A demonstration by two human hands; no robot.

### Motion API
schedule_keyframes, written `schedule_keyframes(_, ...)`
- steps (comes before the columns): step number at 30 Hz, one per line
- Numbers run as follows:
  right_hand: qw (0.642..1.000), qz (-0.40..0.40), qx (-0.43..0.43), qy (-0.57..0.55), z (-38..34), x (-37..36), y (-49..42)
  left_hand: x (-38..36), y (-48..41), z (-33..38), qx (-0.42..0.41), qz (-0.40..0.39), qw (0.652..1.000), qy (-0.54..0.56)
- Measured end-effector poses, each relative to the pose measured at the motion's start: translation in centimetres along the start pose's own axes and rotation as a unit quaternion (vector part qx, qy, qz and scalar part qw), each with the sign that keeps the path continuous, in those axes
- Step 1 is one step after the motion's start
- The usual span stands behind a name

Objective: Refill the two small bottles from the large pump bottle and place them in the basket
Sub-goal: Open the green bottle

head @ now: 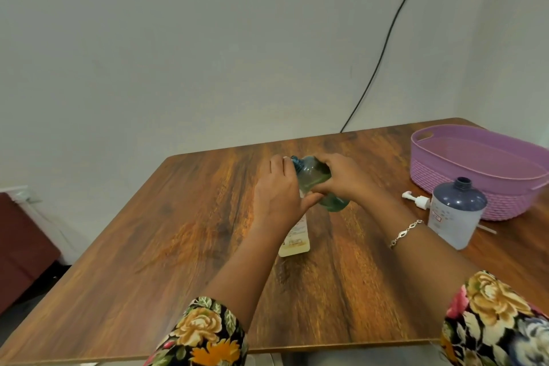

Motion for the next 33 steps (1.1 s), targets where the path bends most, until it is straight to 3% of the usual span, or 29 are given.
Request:
schedule_keyframes(9,1.000,-0.003,0.002,-0.010,-0.1,0.1,0.3,-0.7,0.7,-0.7,-0.018,-0.073,0.997,0.027)
schedule_keyframes(21,1.000,-0.001,0.007,0.015,-0.3,-0.1,0.7,-0.9,1.0,-0.4,0.015,-0.065,0.995,0.067)
schedule_keyframes(33,1.000,0.003,0.006,-0.002,0.3,-0.3,0.6,-1.8,1.6,0.1,0.025,-0.068,0.996,0.041)
Point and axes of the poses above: each hand's wrist, its own y-axis away from the middle knuckle, its own x-axis out of the back of the hand, z = x × y, the point moved 7 cm from there along -y, towards the middle knuckle, and after that the axes turned 11 degrees about y, right-handed, at the moved point
